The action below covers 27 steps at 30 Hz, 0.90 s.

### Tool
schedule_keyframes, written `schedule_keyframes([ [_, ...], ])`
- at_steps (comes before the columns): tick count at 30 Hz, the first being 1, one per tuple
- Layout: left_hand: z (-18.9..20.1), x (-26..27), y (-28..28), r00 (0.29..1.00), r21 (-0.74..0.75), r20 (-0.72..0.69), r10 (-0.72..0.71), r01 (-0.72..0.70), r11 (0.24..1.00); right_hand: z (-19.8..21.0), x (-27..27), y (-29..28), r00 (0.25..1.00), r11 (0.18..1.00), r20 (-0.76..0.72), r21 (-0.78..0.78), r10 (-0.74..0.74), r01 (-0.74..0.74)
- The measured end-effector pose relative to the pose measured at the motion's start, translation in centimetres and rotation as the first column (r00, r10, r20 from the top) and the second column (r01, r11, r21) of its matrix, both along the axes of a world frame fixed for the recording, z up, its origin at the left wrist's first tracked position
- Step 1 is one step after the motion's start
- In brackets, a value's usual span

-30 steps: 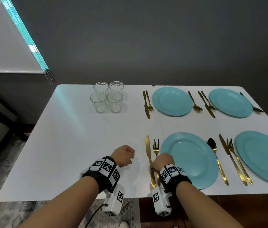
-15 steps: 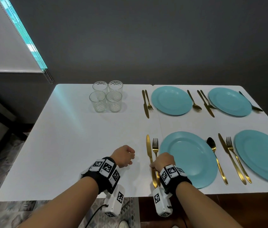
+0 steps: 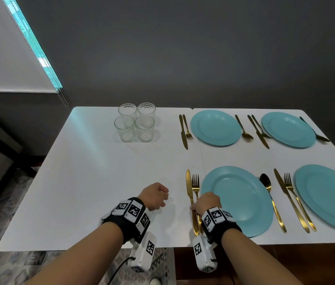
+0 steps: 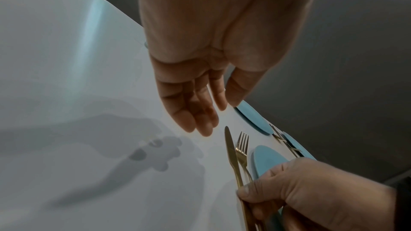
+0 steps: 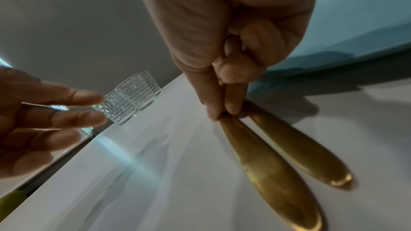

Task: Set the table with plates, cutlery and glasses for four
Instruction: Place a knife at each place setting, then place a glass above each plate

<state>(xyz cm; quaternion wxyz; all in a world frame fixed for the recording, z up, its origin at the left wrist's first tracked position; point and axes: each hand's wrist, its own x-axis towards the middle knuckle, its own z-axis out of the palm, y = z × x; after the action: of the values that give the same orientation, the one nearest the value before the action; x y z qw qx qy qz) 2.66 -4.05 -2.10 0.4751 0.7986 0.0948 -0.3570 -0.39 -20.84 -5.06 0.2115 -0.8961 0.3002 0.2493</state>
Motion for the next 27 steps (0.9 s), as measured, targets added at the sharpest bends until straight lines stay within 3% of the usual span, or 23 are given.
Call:
schedule_keyframes([
  [4,-0.3,0.1,0.5,1.000,-0.009,-0.005,0.013,-0.013,1.000,0.5,0.3,0.3,1.000,1.000,-0.001,0.024,-0.019,0.019],
  [11,0.0,2.3,2.4,0.999,0.008,0.015,0.052,-0.052,0.999,3.2,2.8,1.4,0.995,0.994,0.028,0.045,0.097,-0.098],
  [14,0.4,4.6,3.6,0.989,0.042,0.065,0.134,-0.137,0.990,4.6,4.5,2.2,0.990,0.980,0.139,0.187,0.036,-0.062],
  [18,0.6,8.9,5.4,0.944,0.113,0.166,0.285,-0.306,0.945,5.9,8.3,4.1,0.965,0.887,0.212,0.460,-0.154,0.040],
  [27,-0.1,17.0,8.5,0.811,0.131,0.255,0.527,-0.569,0.812,3.5,20.1,7.2,0.976,0.843,0.148,0.535,-0.162,0.059],
])
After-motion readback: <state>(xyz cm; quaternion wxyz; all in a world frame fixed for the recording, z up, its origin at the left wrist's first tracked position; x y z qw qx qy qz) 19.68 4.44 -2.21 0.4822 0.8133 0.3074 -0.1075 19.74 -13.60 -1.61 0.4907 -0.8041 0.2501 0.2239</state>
